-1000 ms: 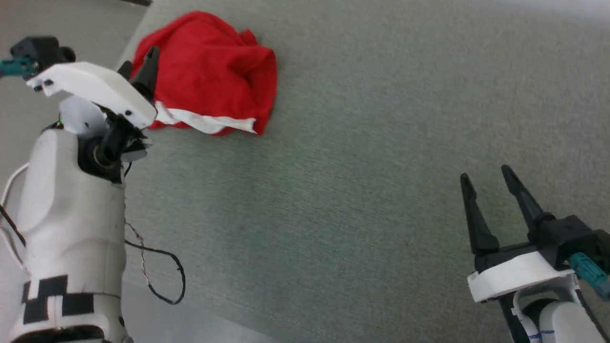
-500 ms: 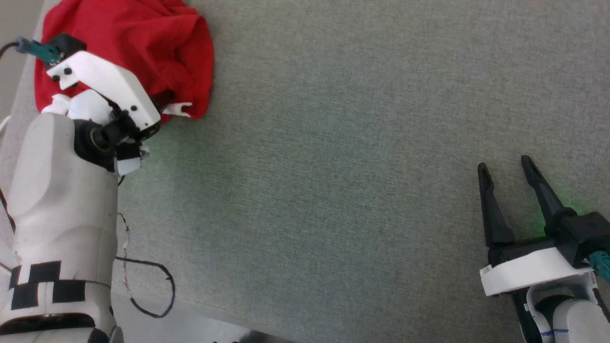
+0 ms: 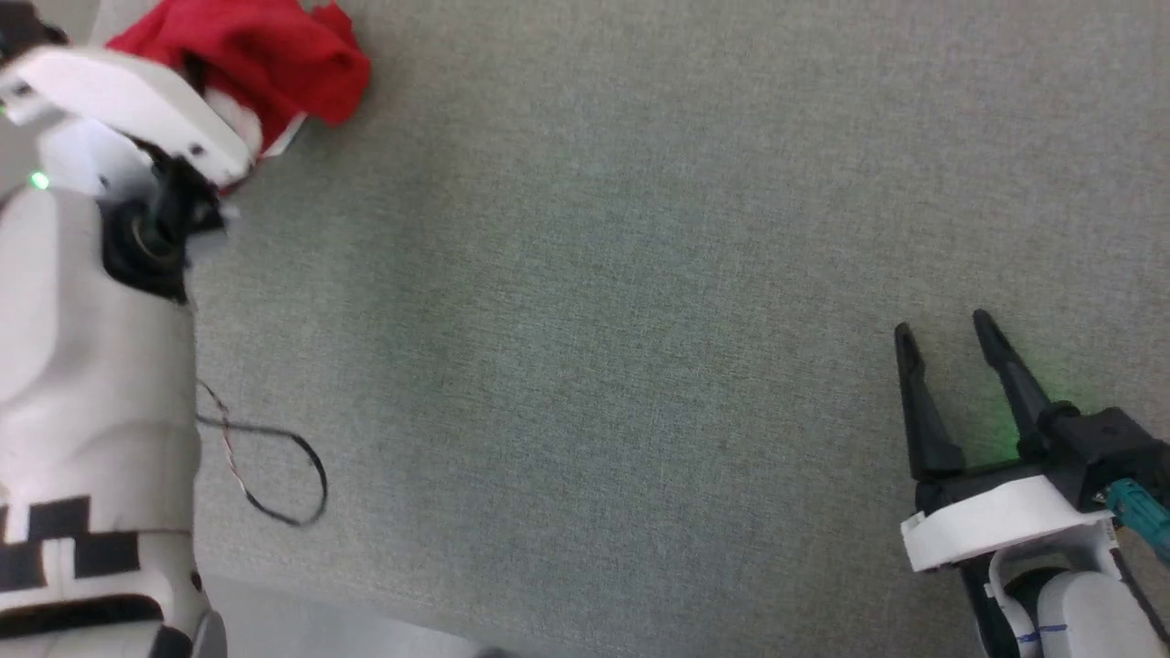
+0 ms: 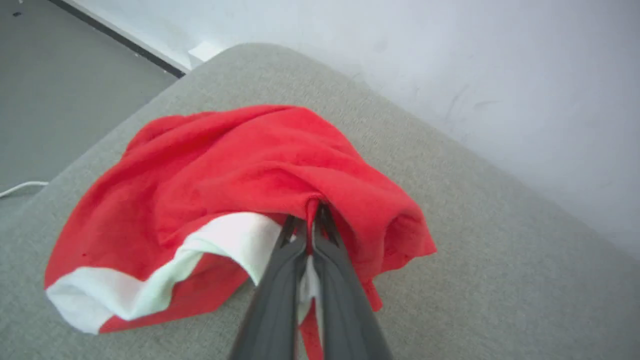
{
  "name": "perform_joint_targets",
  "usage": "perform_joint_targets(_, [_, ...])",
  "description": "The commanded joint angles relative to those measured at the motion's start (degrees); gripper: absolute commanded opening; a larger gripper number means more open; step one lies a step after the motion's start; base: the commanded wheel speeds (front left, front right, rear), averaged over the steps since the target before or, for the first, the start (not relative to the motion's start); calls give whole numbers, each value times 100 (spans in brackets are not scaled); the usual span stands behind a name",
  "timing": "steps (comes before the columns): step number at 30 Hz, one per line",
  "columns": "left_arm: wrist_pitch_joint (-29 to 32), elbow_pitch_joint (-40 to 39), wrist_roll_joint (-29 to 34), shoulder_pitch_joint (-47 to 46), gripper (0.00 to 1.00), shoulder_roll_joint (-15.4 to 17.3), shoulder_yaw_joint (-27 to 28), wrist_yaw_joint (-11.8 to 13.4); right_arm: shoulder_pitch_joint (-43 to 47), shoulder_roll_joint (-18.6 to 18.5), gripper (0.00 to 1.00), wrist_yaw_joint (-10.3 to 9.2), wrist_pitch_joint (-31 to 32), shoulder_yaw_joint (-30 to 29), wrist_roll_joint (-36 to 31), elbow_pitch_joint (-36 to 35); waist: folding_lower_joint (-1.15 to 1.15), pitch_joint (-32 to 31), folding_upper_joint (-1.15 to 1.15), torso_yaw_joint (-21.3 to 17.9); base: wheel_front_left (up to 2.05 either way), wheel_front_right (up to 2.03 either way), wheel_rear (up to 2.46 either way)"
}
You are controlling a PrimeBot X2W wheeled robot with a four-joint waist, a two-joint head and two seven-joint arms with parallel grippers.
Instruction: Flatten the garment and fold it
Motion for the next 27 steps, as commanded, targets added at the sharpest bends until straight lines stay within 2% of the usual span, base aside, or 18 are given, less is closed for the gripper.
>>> perform_joint_targets(1, [-85, -67, 27, -145, 0, 30, 22, -43, -46, -8, 100, -5, -53, 26, 48, 37, 0, -238, 0, -8, 0, 0, 0])
perform_joint_targets(5, [-387, -318, 57, -548, 0, 93, -43, -269, -22, -8, 100, -5, -232, 138, 292, 385, 0, -716, 0, -154, 0, 0, 0])
perform_joint_targets(9, [-453, -598, 147, -966, 0, 76, -297, -522, -11, -8, 100, -5, -455, 316, 619, 780, 0, -1214, 0, -471, 0, 0, 0])
perform_joint_targets(16, [-340, -826, 88, -1562, 0, -317, -816, -980, 19, -8, 100, -5, -748, 481, 1048, 1331, 0, -1822, 0, -1211, 0, 0, 0])
perform_joint_targets(21, [-107, -734, 99, -1490, 0, -699, -1270, -1080, 108, -8, 100, -5, -852, 366, 1174, 1557, 0, -1966, 0, -1603, 0, 0, 0])
perform_joint_targets(27, [11, -361, 137, -582, 0, -983, -1850, -1072, 198, -8, 100, -5, -901, 247, 1255, 1670, 0, -1962, 0, -1845, 0, 0, 0])
